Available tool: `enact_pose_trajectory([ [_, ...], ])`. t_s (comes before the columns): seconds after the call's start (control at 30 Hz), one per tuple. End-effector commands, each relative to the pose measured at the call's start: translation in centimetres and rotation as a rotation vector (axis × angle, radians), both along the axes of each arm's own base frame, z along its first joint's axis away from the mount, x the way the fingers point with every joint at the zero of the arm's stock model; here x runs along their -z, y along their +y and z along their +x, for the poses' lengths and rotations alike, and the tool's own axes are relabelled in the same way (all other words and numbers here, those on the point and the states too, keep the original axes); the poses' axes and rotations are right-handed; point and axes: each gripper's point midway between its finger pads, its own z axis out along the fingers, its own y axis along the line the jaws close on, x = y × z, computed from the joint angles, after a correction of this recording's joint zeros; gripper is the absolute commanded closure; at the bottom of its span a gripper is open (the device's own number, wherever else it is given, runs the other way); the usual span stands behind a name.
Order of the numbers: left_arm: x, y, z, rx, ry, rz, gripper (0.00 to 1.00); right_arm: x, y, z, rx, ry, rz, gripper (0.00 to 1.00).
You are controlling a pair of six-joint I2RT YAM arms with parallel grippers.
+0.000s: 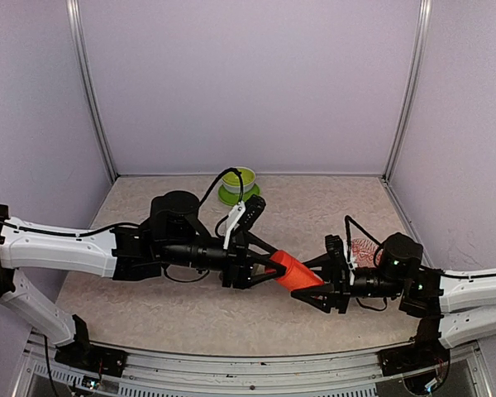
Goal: Sort the pills into containers
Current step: Unscrew the lid of the pill bottle from the pill bottle.
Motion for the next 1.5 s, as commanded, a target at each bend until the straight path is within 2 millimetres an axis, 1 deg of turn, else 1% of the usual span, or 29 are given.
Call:
enact_pose_trajectory([
  [0.0,-0.1,-0.8,2.0,-0.177,0.278,-0.031,0.67,-1.4,-0.7,2.4,0.157,-0.135,-0.004,0.74],
  [0.07,0.4,-0.7,2.6,-0.234,0.318,-0.015,0.70,-1.4,-1.0,2.8,0.189,-0.152,-0.011,0.75],
  [0.13,0.4,-0.8,2.7,-0.264,0.340,-0.014,0.78,-1.5,-1.2,3.0,0.212,-0.169,-0.016,0.75],
  [0.17,0.2,-0.8,2.7,-0.272,0.348,-0.016,0.79,-1.5,-1.3,3.2,0.225,-0.175,-0.018,0.75],
  [0.2,-0.1,-1.0,2.7,-0.269,0.349,-0.020,0.76,-1.6,-1.3,3.1,0.224,-0.180,-0.018,0.75],
  [0.23,-0.5,-1.0,2.5,-0.262,0.339,-0.027,0.65,-1.7,-1.3,3.0,0.217,-0.184,-0.015,0.75],
  [0.33,-1.9,-0.7,2.7,-0.256,0.256,-0.053,0.41,-2.1,-1.0,2.2,0.172,-0.176,-0.002,0.75],
  [0.5,-3.8,0.2,2.2,-0.179,0.067,-0.078,0.19,-3.1,-0.9,0.2,0.069,-0.120,0.045,0.75],
  [0.53,-3.9,0.4,1.9,-0.155,0.040,-0.078,0.14,-3.2,-0.9,0.0,0.056,-0.106,0.050,0.75],
  [0.57,-4.1,0.5,1.7,-0.134,0.012,-0.081,0.06,-3.3,-1.0,-0.3,0.043,-0.093,0.057,0.75],
  [0.6,-4.2,0.7,1.2,-0.105,-0.015,-0.087,0.02,-3.5,-1.0,-0.6,0.031,-0.080,0.065,0.76],
  [0.73,-4.7,1.7,0.3,-0.044,-0.111,-0.133,0.01,-4.0,-1.0,-1.8,-0.039,-0.028,0.096,0.76],
  [0.8,-5.0,2.3,0.0,-0.031,-0.118,-0.177,0.01,-4.2,-0.9,-2.2,-0.061,-0.003,0.110,0.77],
  [0.9,-5.9,2.4,-0.6,0.001,-0.105,-0.253,0.01,-4.5,-0.5,-2.5,-0.092,0.023,0.146,0.77],
  [0.97,-6.2,2.0,-1.2,0.040,-0.106,-0.290,0.01,-4.7,-0.3,-2.6,-0.104,0.039,0.174,0.78],
  [1.1,-5.7,1.0,-2.8,0.137,-0.106,-0.327,0.01,-4.7,0.4,-2.2,-0.108,0.065,0.204,0.78],
  [1.2,-5.7,0.9,-3.7,0.185,-0.088,-0.371,0.01,-4.3,1.2,-1.6,-0.096,0.085,0.204,0.79],
  [1.33,-5.2,0.6,-3.9,0.191,-0.073,-0.377,0.01,-4.5,1.6,-1.8,-0.105,0.087,0.231,0.79],
  [1.47,-4.5,0.3,-3.8,0.192,-0.053,-0.365,0.01,-4.1,1.7,-1.2,-0.073,0.102,0.233,0.79],
])
